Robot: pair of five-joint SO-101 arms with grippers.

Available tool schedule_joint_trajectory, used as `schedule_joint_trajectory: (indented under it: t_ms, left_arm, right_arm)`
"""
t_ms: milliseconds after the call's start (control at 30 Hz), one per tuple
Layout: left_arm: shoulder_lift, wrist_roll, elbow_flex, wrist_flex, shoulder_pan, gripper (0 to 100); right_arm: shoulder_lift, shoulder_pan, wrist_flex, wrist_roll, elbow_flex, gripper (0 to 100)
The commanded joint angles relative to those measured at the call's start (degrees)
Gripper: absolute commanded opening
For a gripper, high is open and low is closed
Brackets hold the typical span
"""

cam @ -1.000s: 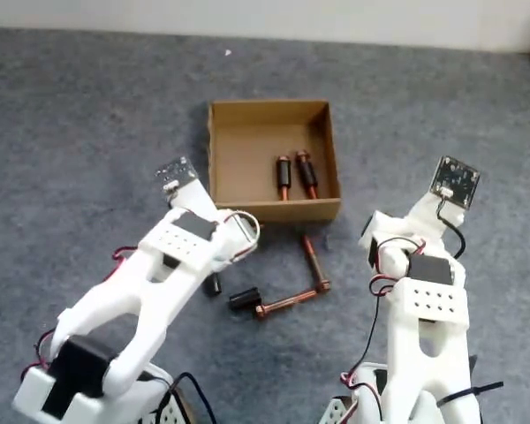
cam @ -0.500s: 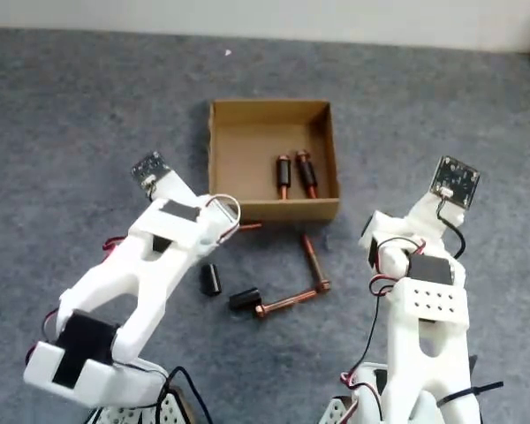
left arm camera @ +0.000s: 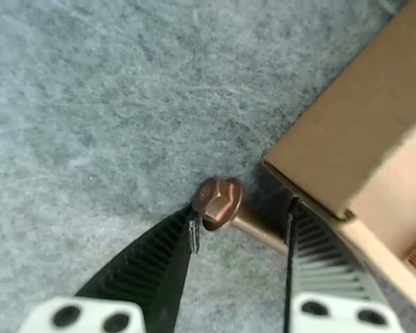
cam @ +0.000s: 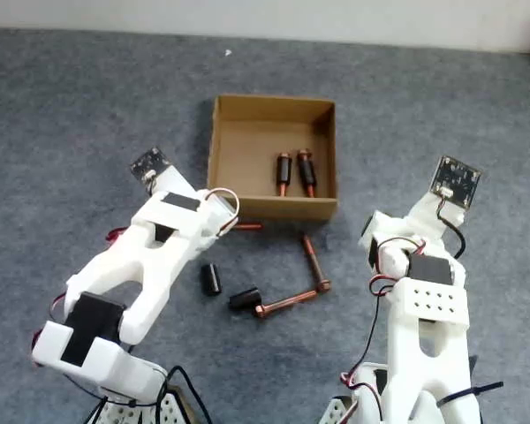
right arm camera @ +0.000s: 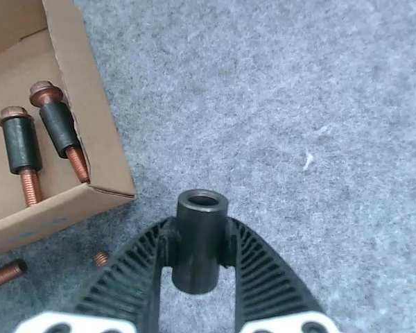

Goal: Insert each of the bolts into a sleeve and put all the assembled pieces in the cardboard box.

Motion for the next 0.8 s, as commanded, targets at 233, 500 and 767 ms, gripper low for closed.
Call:
schedule_joint_trajectory:
  t_ms: [233,500,767]
  left_arm:
    - [0.13,0.62,-6.02,8.97,-4.88,17]
    - [-0.40,0.44,-8.22,9.85,-4.62,10]
    - [-0.40,0.44,-19.82,28.84,-0.22,38]
  right_arm:
    - [-1.36,0.48,-1.54,-0.09,-0.48,0.6]
    - [-1.36,0.48,-1.54,-0.09,-0.48,0.6]
    - [-1.36,0.57,-1.54,-0.09,-0.66,0.6]
